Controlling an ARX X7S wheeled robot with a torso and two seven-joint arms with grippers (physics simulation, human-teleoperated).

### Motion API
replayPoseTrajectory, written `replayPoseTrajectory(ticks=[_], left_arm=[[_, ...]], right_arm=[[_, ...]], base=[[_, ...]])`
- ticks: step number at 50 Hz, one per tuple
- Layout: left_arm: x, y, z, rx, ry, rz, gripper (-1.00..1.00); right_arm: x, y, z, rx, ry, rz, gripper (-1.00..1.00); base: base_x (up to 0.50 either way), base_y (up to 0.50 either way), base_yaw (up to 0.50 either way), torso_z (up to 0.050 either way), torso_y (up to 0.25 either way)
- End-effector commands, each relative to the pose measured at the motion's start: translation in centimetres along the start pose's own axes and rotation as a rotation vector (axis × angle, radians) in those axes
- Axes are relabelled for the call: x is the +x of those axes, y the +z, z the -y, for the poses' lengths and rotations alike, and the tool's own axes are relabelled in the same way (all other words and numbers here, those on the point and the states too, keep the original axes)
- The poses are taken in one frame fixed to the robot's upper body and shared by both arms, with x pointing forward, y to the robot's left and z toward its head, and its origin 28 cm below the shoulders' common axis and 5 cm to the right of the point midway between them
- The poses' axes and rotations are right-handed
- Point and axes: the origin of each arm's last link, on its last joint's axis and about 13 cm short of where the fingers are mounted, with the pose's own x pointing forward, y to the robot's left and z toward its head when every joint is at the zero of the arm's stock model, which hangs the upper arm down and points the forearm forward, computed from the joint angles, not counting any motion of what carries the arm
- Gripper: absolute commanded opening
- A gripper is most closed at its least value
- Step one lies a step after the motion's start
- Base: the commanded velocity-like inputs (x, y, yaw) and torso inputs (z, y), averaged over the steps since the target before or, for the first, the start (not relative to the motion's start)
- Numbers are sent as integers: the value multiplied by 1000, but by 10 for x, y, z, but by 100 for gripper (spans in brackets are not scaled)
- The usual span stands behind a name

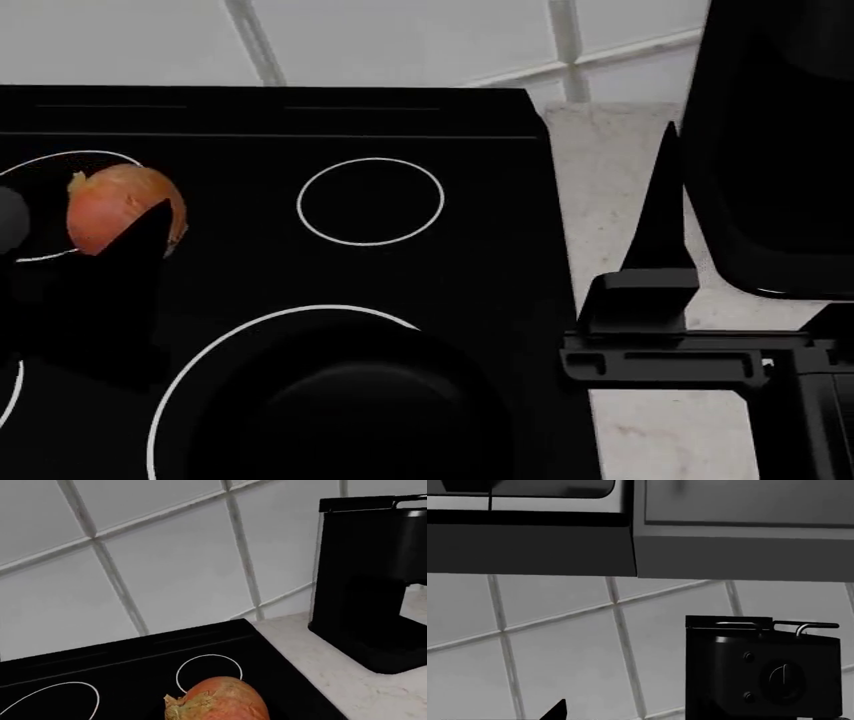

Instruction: Pick the onion from the plate and place it in the pan.

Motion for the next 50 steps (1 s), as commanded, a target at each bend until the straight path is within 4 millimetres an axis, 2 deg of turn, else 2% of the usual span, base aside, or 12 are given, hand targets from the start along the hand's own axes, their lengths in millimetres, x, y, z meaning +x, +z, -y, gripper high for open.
replayPoseTrajectory(ticks=[1,9,18,31,50], left_arm=[[-30,8,32,63,-208,14,-100],[-29,-1,48,91,-315,-29,-100],[-26,-13,48,94,-336,-66,-100],[-34,-26,55,95,-370,-126,-100],[-32,-26,55,89,-370,-138,-100]], right_arm=[[1,-3,-1,9,-5,-2,100],[6,-6,-1,10,-16,4,100],[7,-9,-2,13,-24,3,100],[-2,-10,-2,23,-32,-10,100],[-7,-9,-3,28,-42,-18,100]], base=[[0,0,0,0,0],[0,0,0,0,0],[0,0,0,0,0],[0,0,0,0,0],[0,0,0,0,1]])
